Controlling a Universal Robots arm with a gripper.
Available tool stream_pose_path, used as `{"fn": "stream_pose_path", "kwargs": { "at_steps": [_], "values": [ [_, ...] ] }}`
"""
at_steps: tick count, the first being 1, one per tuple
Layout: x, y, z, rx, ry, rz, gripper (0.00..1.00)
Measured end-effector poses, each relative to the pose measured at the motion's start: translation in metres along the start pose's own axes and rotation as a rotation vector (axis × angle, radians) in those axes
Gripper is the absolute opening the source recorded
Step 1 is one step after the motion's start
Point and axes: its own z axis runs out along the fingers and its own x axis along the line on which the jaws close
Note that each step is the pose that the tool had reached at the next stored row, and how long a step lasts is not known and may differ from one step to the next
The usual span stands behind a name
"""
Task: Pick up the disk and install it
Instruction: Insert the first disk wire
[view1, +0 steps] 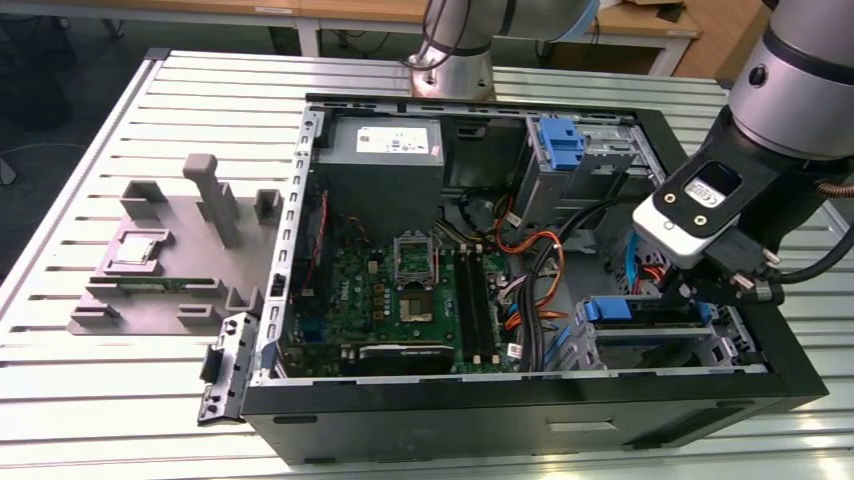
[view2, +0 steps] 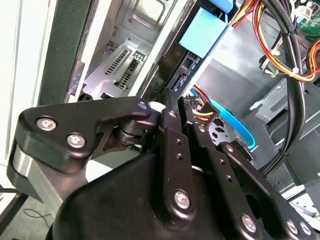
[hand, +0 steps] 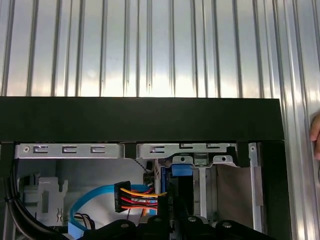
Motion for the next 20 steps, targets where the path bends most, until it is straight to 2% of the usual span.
{"fn": "stream_pose_path", "kwargs": {
  "at_steps": [20],
  "values": [
    [-0.0004, -0.0007, 0.006, 0.0, 0.0046, -0.001, 0.16]
  ]
}}
